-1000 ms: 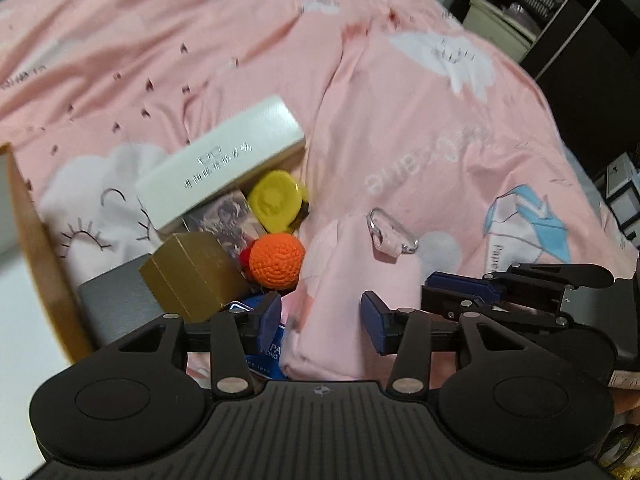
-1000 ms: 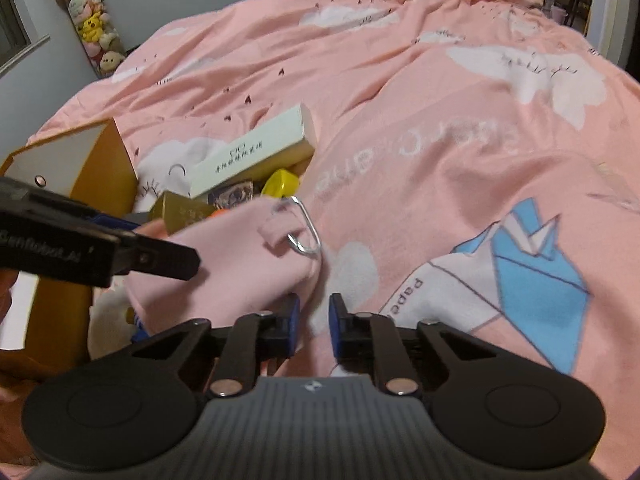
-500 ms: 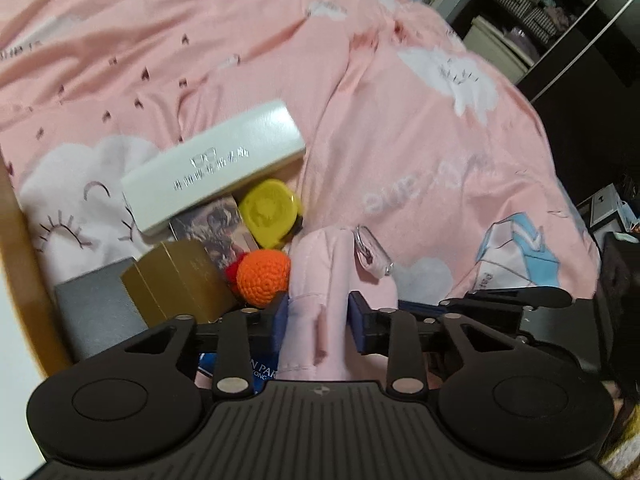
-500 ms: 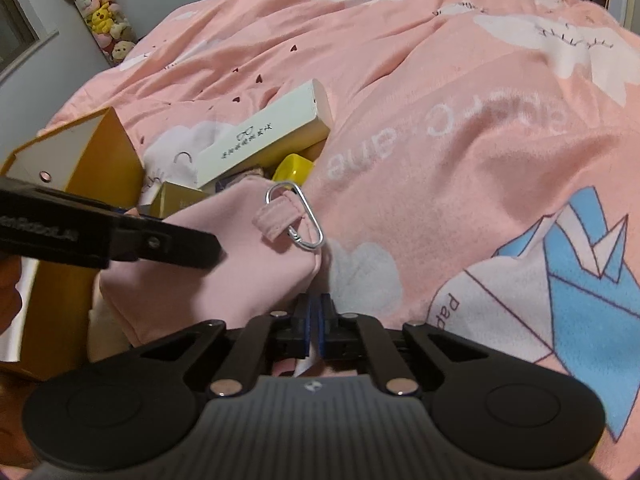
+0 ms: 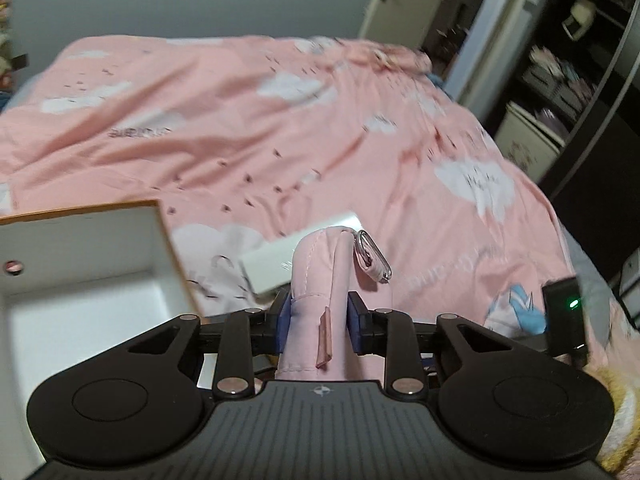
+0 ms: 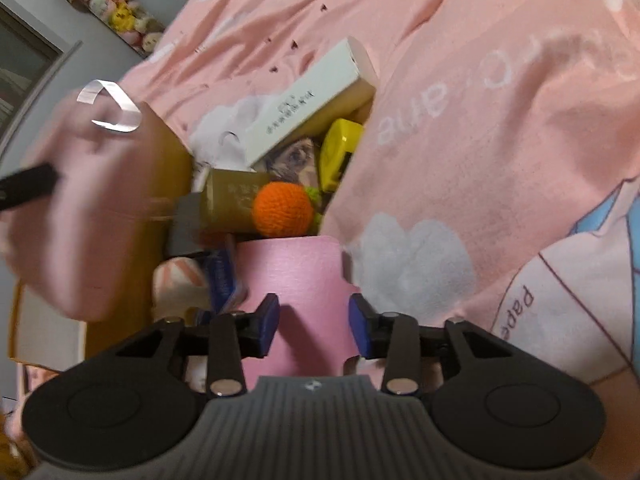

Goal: Organize objects
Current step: 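Grasp the pink pouch with the left tool while the right tool grasps the pink card, then lower the pink pouch into the orange box with the left tool while the right tool places the card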

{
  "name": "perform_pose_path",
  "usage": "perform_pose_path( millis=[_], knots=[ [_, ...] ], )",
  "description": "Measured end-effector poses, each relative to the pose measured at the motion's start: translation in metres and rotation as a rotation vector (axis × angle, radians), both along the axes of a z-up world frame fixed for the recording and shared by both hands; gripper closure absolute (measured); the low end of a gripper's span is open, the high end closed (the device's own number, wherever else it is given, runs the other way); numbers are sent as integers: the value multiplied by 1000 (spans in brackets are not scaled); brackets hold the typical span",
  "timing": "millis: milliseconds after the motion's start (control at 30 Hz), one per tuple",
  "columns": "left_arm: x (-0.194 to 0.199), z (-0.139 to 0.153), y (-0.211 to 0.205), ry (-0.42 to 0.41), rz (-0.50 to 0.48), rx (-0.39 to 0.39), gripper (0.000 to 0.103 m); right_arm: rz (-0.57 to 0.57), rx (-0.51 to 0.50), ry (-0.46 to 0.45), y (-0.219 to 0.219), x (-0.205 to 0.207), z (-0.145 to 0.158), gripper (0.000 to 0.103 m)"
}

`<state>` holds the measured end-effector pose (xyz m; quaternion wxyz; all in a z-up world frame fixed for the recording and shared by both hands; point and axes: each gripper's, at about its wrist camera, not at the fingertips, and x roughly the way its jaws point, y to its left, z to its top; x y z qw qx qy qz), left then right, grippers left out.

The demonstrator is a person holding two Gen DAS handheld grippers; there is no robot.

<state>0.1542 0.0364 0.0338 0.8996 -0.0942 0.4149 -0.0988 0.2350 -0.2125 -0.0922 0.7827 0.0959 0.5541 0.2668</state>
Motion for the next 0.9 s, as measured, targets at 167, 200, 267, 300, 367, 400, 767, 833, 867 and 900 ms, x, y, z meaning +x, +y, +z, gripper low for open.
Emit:
perform_pose_path(
  millis=[167,200,267,300,367,400,767,833,867,900],
  knots=[
    [-15,14,25,-41,85,-19,70,18,50,47,2,11,-17,38],
    [-18,16,30,-45,101,-21,70,21,65,61,2,13,-21,35],
    [-24,18,37,-57,131,-13,70,33,96,83,5,17,-30,28],
    [-29,19,42,-62,145,-12,70,49,105,92,8,17,-34,24],
    [-35,20,50,-63,168,-20,70,60,100,103,13,16,-41,22],
    [-38,20,54,-63,179,-21,70,61,89,95,16,14,-42,22],
    [-69,7,92,-50,295,-16,70,62,113,103,5,3,-17,22],
    [-71,2,97,-41,316,-9,70,33,149,136,-2,6,-17,23],
    [-72,0,100,-34,326,-6,70,24,161,145,-4,6,-15,25],
    [-73,-3,102,-26,334,-2,70,15,163,148,-4,6,-13,33]
  ],
)
